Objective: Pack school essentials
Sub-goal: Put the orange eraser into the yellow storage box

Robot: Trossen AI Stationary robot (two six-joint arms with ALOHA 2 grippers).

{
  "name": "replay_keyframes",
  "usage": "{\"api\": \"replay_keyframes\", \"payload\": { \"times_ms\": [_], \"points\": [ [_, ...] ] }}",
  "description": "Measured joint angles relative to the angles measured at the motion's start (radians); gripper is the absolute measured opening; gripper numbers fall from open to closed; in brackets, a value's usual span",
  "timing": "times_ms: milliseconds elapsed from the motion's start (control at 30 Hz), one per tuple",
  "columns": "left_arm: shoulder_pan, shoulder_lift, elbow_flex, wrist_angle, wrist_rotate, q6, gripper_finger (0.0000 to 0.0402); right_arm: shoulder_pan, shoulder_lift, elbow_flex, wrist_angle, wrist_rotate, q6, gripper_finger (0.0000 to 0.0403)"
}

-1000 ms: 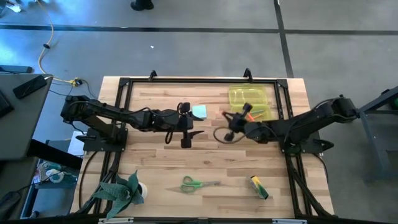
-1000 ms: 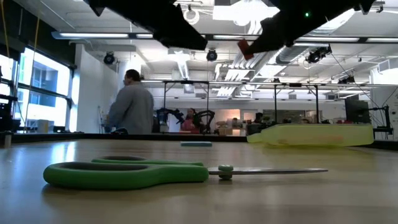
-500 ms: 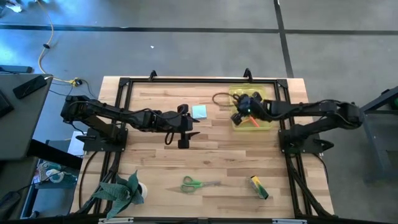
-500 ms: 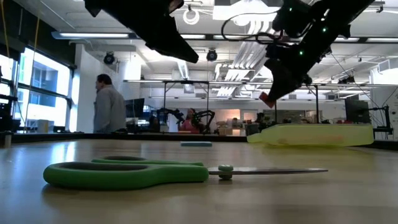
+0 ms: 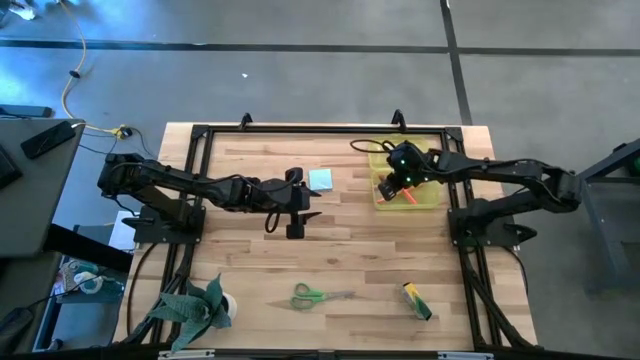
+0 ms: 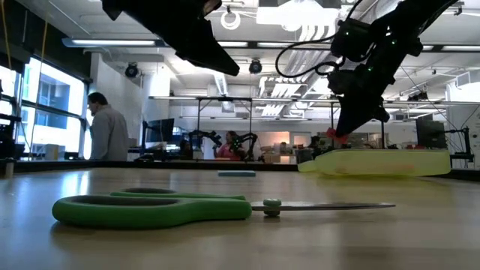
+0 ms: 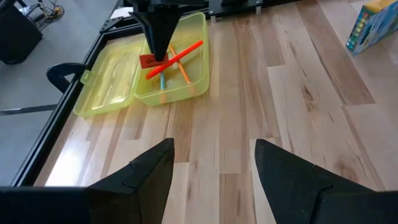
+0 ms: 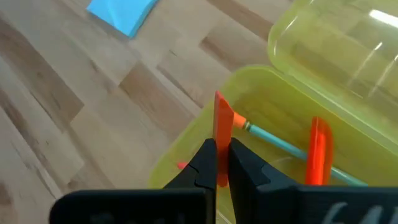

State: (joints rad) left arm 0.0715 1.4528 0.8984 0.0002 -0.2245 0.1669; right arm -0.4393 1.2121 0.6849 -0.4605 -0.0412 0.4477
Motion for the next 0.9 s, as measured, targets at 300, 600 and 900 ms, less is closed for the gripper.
{"api": "replay_keyframes", "payload": {
  "times_ms": [300, 600, 900],
  "points": [
    [0.000, 0.000, 0.000, -0.003, 0.000, 0.000, 0.0213, 0.008, 0.000, 0.000, -0.005, -0.005, -0.021, 0.0066],
    [0.000, 0.000, 0.000, -0.014, 0.000, 0.000, 0.0213, 0.008, 0.000, 0.000, -0.005, 0.041, -0.021, 0.0157],
    [0.001, 0.000, 0.000, -0.063, -0.020, 0.001, 0.0213, 0.019, 0.001, 0.000, -0.036, 0.030, 0.008, 0.0172]
  ]
}}
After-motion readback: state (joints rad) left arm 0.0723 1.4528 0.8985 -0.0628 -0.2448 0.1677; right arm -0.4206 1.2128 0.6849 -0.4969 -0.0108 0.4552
